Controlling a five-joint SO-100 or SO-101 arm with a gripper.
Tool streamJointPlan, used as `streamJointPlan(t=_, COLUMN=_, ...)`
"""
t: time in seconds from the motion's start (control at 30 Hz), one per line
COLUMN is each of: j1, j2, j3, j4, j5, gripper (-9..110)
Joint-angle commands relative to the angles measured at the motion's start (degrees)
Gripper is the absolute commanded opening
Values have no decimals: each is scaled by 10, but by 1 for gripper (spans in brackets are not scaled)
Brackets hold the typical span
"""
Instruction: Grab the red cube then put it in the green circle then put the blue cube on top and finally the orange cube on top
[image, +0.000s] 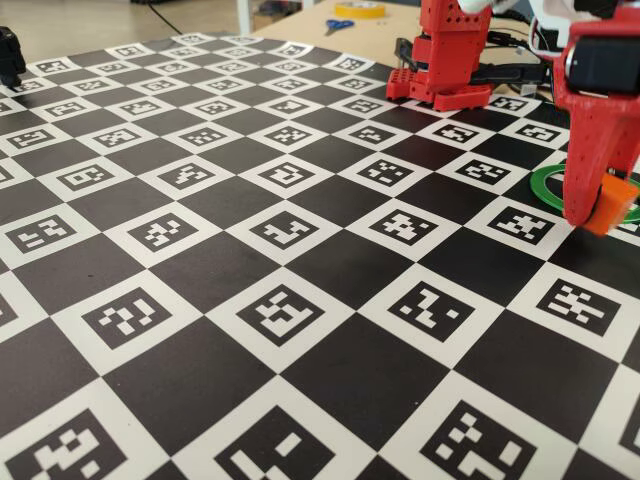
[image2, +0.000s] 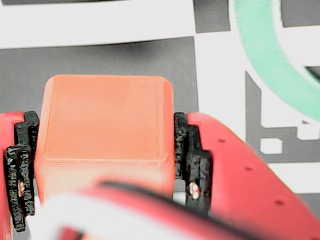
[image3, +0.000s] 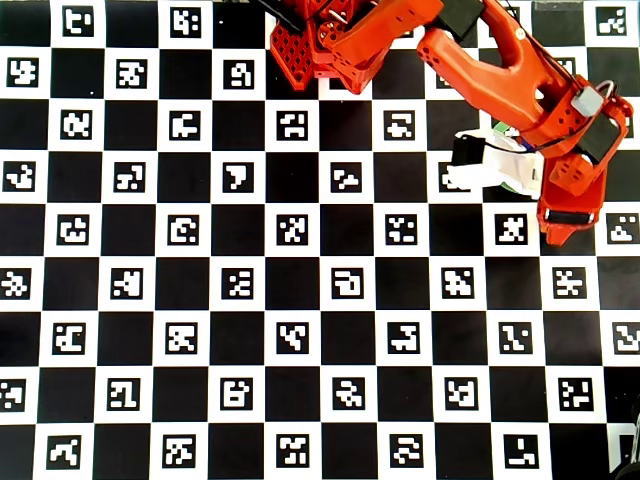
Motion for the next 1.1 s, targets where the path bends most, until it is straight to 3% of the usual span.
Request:
streamJointPlan(t=0.0, j1=12, j2=113, j3=-3, j4=20, j5=-25, gripper=4)
streamJointPlan(t=0.5, j1=33, j2=283, j3=92, j4=110, j5=-83, gripper=4)
streamJointPlan(t=1.07, j1=-60, j2=298, j3=117, j4=141, j5=-12, gripper=4)
